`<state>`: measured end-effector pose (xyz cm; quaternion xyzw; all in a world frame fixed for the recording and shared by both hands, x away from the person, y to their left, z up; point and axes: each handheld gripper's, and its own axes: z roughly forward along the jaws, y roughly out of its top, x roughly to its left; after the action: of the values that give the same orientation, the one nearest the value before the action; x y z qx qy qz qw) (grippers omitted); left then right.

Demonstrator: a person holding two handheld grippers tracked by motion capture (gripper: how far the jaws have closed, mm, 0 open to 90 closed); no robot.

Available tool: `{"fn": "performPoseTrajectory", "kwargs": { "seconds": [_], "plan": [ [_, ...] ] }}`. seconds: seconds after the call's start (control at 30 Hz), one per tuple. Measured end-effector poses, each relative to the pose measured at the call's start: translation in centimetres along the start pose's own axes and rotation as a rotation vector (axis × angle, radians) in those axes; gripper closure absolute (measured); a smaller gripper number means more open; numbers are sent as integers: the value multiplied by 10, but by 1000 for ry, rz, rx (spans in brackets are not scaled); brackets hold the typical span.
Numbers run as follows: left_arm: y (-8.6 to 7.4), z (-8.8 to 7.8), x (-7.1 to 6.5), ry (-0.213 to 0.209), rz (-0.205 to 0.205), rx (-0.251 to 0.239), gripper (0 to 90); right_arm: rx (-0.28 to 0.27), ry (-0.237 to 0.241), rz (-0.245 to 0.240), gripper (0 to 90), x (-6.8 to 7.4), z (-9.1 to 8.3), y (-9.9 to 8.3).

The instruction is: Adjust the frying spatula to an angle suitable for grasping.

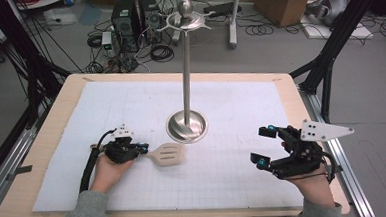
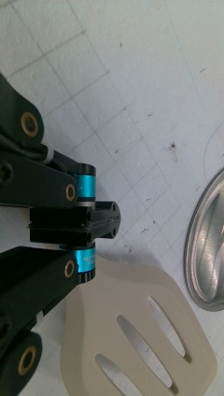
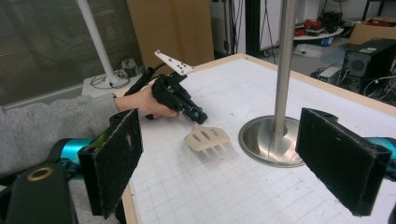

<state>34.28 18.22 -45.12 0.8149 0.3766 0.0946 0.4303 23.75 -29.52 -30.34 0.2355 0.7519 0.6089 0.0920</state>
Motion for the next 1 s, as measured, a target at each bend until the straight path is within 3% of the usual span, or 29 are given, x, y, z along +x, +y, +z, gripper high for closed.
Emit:
{"fn": "performPoseTrajectory", "kwargs": {
  "seconds": [0.13, 0.33, 0.5, 1.0],
  "plan": [
    [0, 0, 2, -10, -9, 1, 897, 1, 6, -1, 137, -1, 3, 0],
    [-1, 0, -3, 20, 12, 0, 899, 9, 16, -4, 137, -2, 8, 1],
    [-1, 0, -4, 21, 9, -5, 899, 11, 16, 3, 137, -4, 8, 0],
    [0, -4, -15, -18, 65, 30, 899, 19, 12, -1, 138, -3, 9, 0]
  ]
}}
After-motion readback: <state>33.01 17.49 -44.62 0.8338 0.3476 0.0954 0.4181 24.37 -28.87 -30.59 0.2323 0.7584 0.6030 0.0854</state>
